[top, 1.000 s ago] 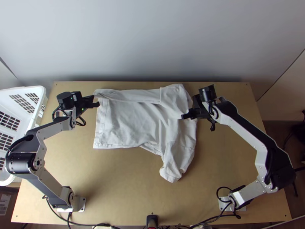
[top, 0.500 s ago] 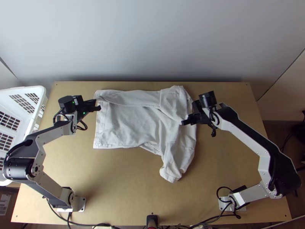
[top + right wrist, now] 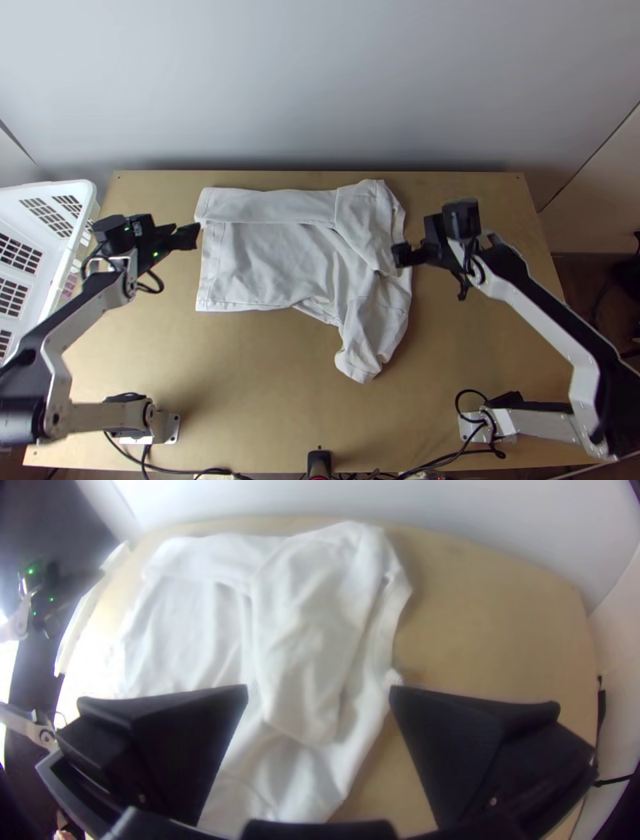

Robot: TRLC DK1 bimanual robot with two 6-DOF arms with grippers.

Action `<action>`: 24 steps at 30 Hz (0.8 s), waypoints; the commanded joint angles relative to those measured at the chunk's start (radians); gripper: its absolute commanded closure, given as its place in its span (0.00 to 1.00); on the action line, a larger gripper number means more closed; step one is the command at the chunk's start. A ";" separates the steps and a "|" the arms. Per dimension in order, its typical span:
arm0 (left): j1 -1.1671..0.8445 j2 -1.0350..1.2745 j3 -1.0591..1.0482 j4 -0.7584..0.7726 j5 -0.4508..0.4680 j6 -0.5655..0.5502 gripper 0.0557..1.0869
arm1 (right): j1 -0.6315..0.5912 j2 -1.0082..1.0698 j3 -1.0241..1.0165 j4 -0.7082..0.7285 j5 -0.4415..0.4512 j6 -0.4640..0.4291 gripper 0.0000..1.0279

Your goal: Fold the t-shirt

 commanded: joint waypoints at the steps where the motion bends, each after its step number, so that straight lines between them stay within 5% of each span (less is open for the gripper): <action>1: 0.043 -0.232 -0.087 -0.247 0.112 0.114 0.09 | 0.129 -0.169 -0.131 -0.111 -0.054 0.031 0.03; 10: -0.008 -0.356 -0.168 -0.569 0.187 0.314 0.09 | 0.194 -0.186 -0.200 -0.175 -0.166 0.034 0.03; 24: -0.031 -0.330 -0.160 -0.743 0.182 0.435 0.09 | 0.252 -0.199 -0.154 -0.425 -0.255 -0.029 0.04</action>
